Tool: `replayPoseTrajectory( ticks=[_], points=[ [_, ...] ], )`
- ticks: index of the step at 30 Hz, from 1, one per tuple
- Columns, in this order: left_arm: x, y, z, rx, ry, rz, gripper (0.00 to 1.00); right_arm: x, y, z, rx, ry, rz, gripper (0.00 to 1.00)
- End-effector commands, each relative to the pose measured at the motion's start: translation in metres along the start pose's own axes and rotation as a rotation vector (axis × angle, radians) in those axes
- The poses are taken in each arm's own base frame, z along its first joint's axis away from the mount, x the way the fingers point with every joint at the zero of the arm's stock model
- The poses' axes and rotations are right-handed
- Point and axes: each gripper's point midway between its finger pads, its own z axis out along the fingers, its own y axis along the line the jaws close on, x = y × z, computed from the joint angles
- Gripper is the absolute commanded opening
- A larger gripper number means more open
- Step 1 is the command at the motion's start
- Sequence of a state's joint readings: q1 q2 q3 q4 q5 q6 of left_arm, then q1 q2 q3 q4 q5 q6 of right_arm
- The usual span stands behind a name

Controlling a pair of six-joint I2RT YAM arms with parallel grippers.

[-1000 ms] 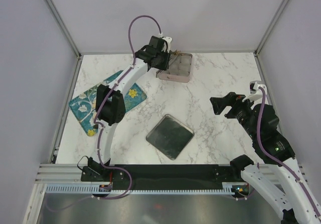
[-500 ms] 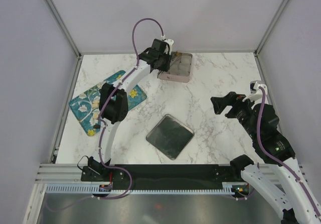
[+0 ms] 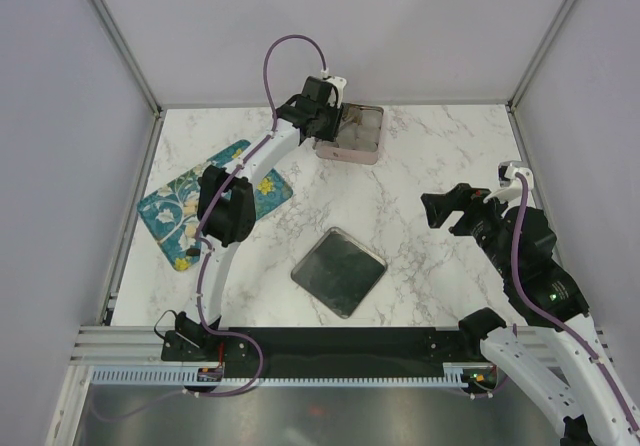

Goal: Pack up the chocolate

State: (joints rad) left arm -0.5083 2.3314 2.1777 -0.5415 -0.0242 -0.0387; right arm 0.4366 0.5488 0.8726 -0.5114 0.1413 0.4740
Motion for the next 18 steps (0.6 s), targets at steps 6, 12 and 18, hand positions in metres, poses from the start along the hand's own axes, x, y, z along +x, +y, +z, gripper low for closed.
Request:
replayPoseTrajectory(
  ticks=[6,12,18],
  points=[
    [-0.056,-0.006,-0.03,-0.001,-0.155,0.068,0.45,-0.016,0.003,-0.005,0.0,-0.046,-0.01,0.93],
    [-0.094,-0.01,-0.087,0.001,-0.257,0.051,0.43,-0.017,0.003,-0.008,-0.002,-0.057,-0.005,0.93],
    [-0.081,-0.007,-0.126,-0.016,-0.244,-0.007,0.41,-0.016,0.003,-0.011,-0.008,-0.059,-0.003,0.93]
  ],
)
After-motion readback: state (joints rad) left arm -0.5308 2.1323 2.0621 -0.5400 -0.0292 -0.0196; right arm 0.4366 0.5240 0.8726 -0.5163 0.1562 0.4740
